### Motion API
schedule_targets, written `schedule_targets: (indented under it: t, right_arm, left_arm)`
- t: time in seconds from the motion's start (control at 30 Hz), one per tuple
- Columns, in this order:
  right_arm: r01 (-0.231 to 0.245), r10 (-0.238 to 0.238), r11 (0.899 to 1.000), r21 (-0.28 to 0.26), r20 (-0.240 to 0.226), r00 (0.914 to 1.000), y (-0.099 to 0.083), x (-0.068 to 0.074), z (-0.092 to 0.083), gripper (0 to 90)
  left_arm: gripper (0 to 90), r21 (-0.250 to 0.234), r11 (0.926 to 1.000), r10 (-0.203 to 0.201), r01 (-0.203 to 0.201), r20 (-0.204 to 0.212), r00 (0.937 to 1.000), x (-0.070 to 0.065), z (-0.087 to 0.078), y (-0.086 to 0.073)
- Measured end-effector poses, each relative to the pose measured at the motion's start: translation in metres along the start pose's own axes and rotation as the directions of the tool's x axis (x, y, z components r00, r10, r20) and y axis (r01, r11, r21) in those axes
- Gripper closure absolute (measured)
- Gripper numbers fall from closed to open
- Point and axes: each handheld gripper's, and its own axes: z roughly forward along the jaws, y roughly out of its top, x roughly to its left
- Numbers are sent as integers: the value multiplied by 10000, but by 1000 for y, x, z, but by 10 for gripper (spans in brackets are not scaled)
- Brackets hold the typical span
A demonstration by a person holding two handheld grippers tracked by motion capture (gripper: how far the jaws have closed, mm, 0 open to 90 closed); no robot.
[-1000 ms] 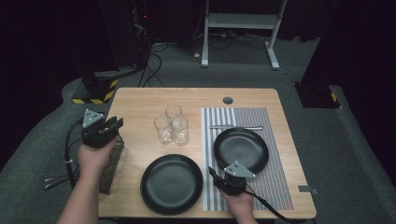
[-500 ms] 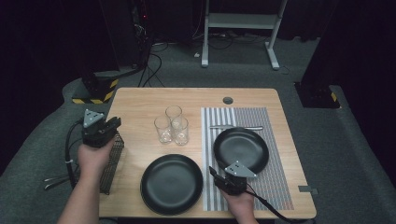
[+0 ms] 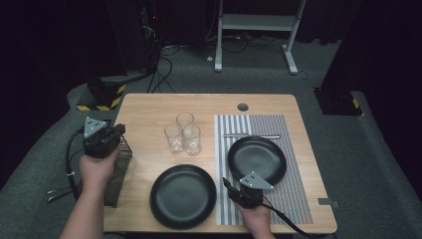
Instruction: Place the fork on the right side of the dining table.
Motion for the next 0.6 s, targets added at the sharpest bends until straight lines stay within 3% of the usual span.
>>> schedule_targets:
  t: [0.4, 0.6]
  right_arm:
    - [-71, 71, 10000, 39, -31, 10000, -1, 0, 2, 563]
    - [-102, 103, 9999, 106, -28, 9999, -2, 1, 3, 563]
  left_arm:
    - [859, -1055, 9933, -477, 468, -59, 9988, 17, -24, -4]
    - [869, -1279, 9907, -495, 463, -224, 9985, 23, -31, -9]
